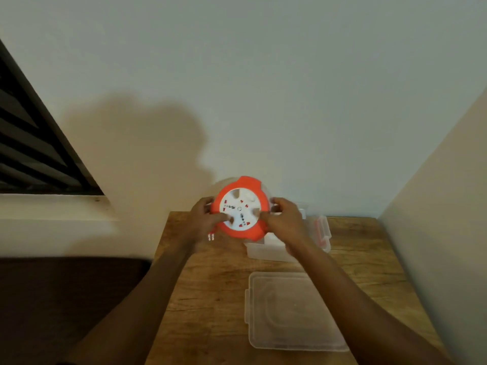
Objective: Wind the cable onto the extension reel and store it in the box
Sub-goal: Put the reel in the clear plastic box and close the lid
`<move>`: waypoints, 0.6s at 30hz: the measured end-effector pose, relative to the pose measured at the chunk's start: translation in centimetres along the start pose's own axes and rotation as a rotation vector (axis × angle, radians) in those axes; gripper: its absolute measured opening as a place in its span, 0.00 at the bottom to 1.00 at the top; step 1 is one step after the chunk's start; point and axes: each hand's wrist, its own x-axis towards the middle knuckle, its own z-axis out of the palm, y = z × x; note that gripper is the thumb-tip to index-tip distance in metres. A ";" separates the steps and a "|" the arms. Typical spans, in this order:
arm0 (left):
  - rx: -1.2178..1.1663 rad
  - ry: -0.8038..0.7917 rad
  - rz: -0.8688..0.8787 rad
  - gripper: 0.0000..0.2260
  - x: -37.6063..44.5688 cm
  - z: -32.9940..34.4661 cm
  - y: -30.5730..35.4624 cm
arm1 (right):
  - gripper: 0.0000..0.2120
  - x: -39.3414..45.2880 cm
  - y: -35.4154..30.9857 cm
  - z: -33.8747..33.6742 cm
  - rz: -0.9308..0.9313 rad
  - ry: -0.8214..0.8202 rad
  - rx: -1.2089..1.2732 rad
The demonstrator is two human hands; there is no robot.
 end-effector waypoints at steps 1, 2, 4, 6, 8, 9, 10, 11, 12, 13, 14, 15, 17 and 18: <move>0.058 -0.029 0.029 0.30 0.5 1.2 0.4 | 0.27 0.5 -0.1 -1.2 -0.002 0.027 0.001; 0.107 -0.048 0.048 0.34 1.1 2.3 0.5 | 0.26 0.9 -0.3 -2.2 -0.001 0.048 0.004; 0.182 -0.058 0.057 0.39 2.4 5.2 0.6 | 0.25 1.7 0.0 -4.7 0.002 0.095 -0.016; 0.216 -0.043 0.043 0.41 3.5 8.4 0.6 | 0.25 2.4 0.8 -7.0 0.005 0.140 -0.080; 0.241 -0.029 0.009 0.40 4.2 11.2 0.3 | 0.26 3.2 2.2 -8.6 0.028 0.162 -0.158; 0.269 -0.035 -0.007 0.40 4.6 12.4 -0.2 | 0.27 3.5 3.0 -9.1 0.049 0.163 -0.207; 0.306 -0.046 -0.021 0.40 4.9 13.2 -0.8 | 0.28 3.8 3.9 -9.5 0.064 0.161 -0.246; 0.346 -0.057 -0.025 0.41 5.1 14.0 -1.4 | 0.27 4.1 4.7 -9.8 0.090 0.156 -0.286; 0.378 -0.067 -0.031 0.41 5.4 14.5 -2.2 | 0.26 4.5 5.7 -9.9 0.111 0.147 -0.313; 0.397 -0.070 -0.035 0.41 5.4 14.8 -2.9 | 0.25 4.6 6.5 -9.9 0.137 0.131 -0.340; 0.398 -0.074 -0.046 0.40 5.5 15.0 -3.7 | 0.24 5.1 7.7 -9.9 0.149 0.122 -0.363; 0.393 -0.076 -0.057 0.39 5.5 15.2 -4.4 | 0.24 5.3 8.5 -9.9 0.161 0.108 -0.405; 0.383 -0.076 -0.089 0.37 5.2 15.3 -5.6 | 0.24 5.8 10.2 -9.3 0.151 0.073 -0.555; 0.384 -0.073 -0.106 0.36 5.1 15.3 -6.2 | 0.25 6.0 11.1 -8.9 0.145 0.063 -0.653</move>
